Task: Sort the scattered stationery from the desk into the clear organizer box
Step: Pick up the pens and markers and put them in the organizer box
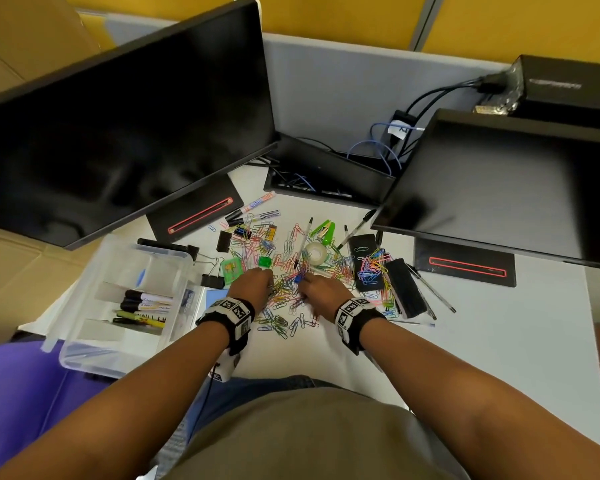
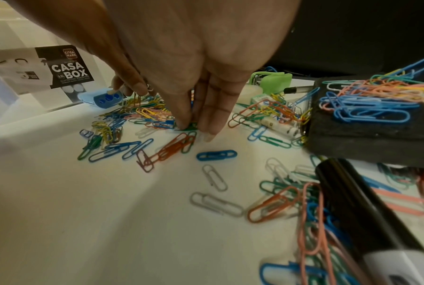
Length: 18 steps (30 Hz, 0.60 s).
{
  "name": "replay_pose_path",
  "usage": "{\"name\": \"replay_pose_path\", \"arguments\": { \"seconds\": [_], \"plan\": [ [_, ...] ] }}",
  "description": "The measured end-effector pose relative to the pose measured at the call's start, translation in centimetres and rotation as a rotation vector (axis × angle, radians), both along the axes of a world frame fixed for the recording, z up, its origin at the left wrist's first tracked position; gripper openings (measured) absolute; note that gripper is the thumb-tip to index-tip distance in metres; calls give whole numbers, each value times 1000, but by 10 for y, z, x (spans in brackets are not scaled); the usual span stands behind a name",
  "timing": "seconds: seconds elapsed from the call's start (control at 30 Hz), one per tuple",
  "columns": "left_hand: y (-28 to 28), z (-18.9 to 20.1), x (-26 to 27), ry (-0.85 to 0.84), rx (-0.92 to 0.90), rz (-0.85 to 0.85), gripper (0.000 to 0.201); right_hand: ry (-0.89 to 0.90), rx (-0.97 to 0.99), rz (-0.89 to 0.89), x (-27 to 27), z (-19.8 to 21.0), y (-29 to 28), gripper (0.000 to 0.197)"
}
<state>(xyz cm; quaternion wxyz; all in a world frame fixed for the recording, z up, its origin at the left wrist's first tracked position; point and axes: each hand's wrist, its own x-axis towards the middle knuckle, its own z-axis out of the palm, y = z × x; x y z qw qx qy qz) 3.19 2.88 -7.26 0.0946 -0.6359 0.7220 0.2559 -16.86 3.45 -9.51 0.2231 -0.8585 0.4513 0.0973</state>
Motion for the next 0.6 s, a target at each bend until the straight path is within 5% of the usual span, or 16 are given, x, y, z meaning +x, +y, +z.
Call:
{"name": "replay_pose_path", "arguments": {
  "seconds": [0.6],
  "plan": [
    [-5,10,-5,-24,17,-9,13,46,-25,54,18,11,6,20]
  ]
}}
